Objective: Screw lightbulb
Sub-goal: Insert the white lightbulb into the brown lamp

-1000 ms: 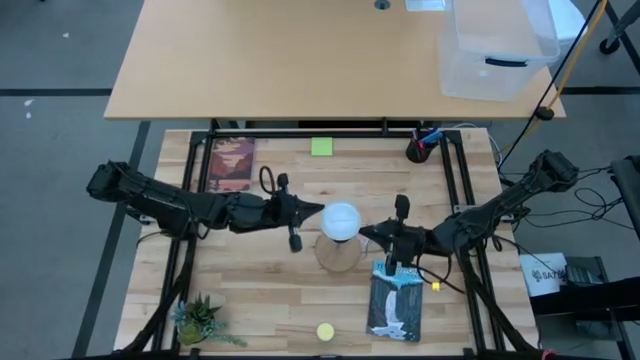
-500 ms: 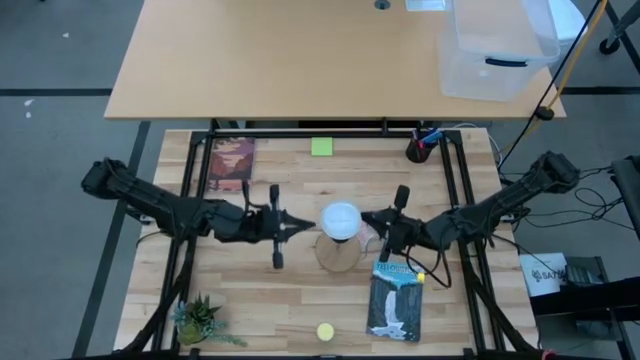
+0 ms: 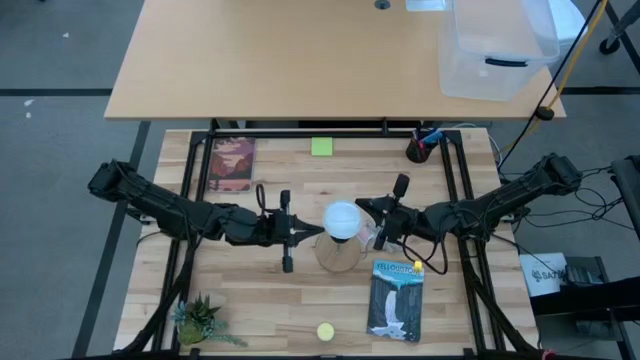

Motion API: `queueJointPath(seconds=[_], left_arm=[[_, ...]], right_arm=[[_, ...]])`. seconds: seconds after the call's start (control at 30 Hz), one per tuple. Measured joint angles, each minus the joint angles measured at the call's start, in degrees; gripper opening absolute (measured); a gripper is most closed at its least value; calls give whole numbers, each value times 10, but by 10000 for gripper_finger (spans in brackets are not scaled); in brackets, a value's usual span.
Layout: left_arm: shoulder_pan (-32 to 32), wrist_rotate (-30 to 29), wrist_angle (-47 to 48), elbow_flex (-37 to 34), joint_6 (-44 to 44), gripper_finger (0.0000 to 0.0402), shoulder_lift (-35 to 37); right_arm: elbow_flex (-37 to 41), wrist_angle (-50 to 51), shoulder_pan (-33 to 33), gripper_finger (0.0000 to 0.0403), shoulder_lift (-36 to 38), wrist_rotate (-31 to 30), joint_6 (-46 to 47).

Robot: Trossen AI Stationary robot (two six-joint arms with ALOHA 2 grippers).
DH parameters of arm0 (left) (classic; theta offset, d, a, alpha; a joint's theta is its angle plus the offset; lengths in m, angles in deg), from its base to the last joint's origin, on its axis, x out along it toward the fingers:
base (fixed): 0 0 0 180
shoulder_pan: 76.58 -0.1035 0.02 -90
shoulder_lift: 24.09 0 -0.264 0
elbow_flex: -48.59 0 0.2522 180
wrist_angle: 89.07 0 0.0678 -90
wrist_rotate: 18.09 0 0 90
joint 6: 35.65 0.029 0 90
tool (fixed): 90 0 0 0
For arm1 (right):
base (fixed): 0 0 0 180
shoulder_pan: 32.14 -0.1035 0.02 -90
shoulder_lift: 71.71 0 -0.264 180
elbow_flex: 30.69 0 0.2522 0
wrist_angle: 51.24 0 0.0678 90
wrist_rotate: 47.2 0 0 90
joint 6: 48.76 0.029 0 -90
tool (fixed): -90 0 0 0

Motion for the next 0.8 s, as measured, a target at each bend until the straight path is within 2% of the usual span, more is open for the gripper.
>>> queueJointPath(seconds=[0.17,0.57,0.8], left_arm=[[-4,0,1,0,-1,0,0],[-30,0,24,0,-8,0,1],[-63,-16,24,0,-30,0,0]], right_arm=[[0,-1,-1,0,0,29,-3],[0,25,-33,0,1,24,5],[0,41,-49,0,0,58,19]])
